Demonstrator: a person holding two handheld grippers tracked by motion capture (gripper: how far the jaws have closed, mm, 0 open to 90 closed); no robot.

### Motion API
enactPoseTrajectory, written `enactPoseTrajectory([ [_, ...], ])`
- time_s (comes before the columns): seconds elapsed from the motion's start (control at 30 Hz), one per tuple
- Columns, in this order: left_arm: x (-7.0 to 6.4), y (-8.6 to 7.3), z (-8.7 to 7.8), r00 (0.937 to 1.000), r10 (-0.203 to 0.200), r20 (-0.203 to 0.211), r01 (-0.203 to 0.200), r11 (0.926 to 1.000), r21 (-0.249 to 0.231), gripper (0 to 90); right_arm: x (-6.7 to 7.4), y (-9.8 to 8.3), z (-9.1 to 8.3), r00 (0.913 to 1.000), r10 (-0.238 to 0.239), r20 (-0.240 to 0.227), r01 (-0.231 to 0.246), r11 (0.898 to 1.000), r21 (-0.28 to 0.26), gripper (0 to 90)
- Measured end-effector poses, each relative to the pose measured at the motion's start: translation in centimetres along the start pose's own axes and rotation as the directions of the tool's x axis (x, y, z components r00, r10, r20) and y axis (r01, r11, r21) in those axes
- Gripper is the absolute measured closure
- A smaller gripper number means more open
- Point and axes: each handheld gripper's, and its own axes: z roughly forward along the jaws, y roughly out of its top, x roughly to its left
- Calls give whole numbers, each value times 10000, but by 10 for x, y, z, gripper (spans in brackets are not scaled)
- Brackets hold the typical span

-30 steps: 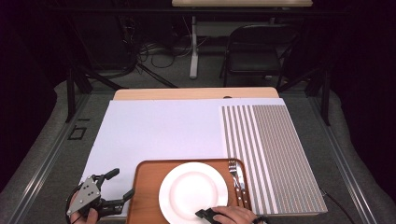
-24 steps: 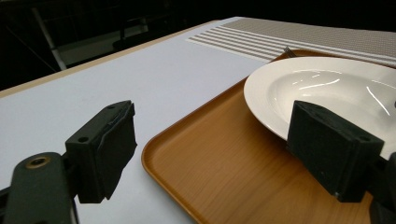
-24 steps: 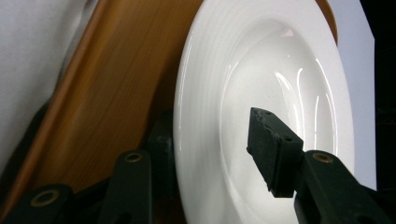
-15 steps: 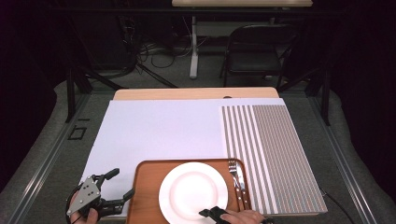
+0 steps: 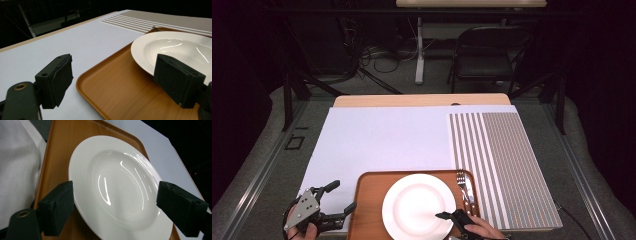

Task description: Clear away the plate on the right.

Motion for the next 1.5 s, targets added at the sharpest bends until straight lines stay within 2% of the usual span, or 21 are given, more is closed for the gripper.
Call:
enactPoseTrajectory([
  [0.13, 0, 0, -1, 10000, -23, -47, 23, 10000, -18, 152, -9, -6, -2, 9948, 1007, 169, -999, 9940, -440, 131],
  [0.23, 1, 0, -1, 10000, -43, -58, 43, 10000, -20, 152, -14, -8, -5, 9876, 1526, 380, -1508, 9876, -443, 85],
  [0.33, 1, 0, -1, 10000, -49, -41, 49, 10000, -42, 152, -21, -12, -6, 9725, 2250, 600, -2220, 9736, -531, 32],
  [0.4, 1, 0, -1, 10000, -60, -47, 60, 10000, -48, 152, -25, -16, -6, 9593, 2707, 799, -2672, 9622, -520, 5],
  [0.43, 1, 0, -1, 10000, -72, -43, 72, 10000, -31, 152, -28, -19, -7, 9507, 2974, 876, -2934, 9544, -550, 0],
  [0.57, 3, -1, -2, 9998, -150, -95, 149, 9998, -92, 152, -38, -31, -12, 9075, 3975, 1362, -3898, 9174, -798, 0],
  [0.63, 3, -1, -3, 9996, -241, -162, 239, 9996, -151, 152, -42, -35, -15, 8820, 4434, 1597, -4319, 8960, -1026, 0],
  [0.7, 4, -2, -3, 9993, -326, -176, 322, 9993, -174, 152, -46, -40, -19, 8589, 4817, 1739, -4671, 8761, -1195, 0],
  [0.83, 5, -2, -3, 9989, -402, -251, 397, 9990, -192, 152, -52, -48, -26, 8149, 5331, 2272, -5129, 8460, -1455, 0],
  [0.87, 5, -2, -3, 9989, -401, -260, 396, 9991, -180, 152, -54, -51, -29, 8002, 5503, 2383, -5285, 8350, -1535, 0],
  [0.9, 5, -2, -4, 9988, -404, -261, 400, 9990, -181, 152, -55, -53, -31, 7900, 5618, 2453, -5387, 8272, -1598, 0],
  [1.1, 6, -2, -4, 9986, -440, -307, 432, 9987, -254, 152, -61, -67, -42, 7493, 5993, 2816, -5721, 8001, -1806, 0],
  [1.2, 7, -2, -3, 9985, -467, -290, 459, 9986, -265, 152, -63, -75, -47, 7300, 6059, 3162, -5818, 7937, -1776, 0],
  [1.27, 7, -2, -3, 9981, -563, -267, 555, 9980, -295, 152, -65, -80, -50, 7114, 6202, 3304, -5974, 7814, -1805, 0],
  [1.33, 8, -2, -3, 9977, -624, -254, 615, 9975, -352, 152, -67, -87, -55, 6834, 6392, 3526, -6164, 7641, -1904, 0],
  [1.43, 9, -2, -4, 9968, -745, -277, 733, 9964, -436, 152, -70, -97, -62, 6536, 6550, 3792, -6355, 7471, -1950, 0],
  [1.47, 9, -2, -4, 9969, -734, -282, 722, 9965, -421, 152, -70, -100, -65, 6420, 6634, 3843, -6452, 7383, -1967, 0],
  [1.5, 10, -2, -4, 9969, -738, -284, 725, 9965, -414, 152, -70, -102, -67, 6363, 6656, 3900, -6484, 7354, -1970, 0],
])
